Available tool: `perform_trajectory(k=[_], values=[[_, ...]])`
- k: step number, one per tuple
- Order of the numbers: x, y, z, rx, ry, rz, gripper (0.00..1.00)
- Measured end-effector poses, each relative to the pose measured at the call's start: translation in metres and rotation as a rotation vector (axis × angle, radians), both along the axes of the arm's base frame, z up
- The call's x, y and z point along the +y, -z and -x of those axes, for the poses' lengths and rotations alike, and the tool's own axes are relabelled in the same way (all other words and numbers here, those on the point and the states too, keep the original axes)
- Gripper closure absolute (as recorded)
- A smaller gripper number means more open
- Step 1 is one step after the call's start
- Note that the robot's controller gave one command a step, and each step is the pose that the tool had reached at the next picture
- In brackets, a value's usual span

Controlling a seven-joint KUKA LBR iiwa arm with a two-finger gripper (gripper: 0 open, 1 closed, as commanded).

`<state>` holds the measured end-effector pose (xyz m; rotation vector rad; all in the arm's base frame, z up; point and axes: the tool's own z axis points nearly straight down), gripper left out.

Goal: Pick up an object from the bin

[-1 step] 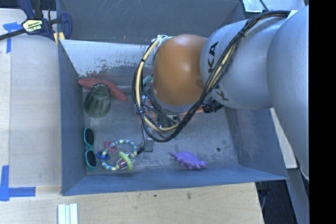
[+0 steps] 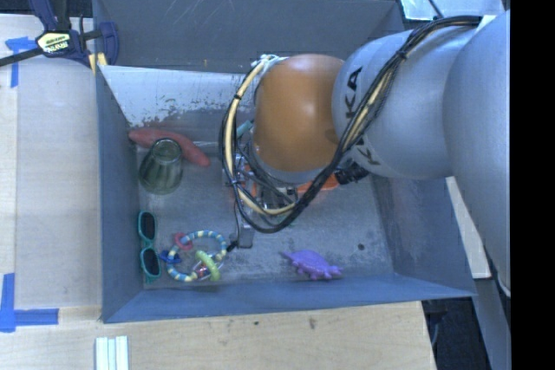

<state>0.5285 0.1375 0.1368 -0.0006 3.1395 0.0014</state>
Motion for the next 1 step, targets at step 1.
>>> perform_trajectory(k=[1], values=[[-0.0048, -0.0071, -0.0167, 0.007, -0.085, 0.001, 0.0]])
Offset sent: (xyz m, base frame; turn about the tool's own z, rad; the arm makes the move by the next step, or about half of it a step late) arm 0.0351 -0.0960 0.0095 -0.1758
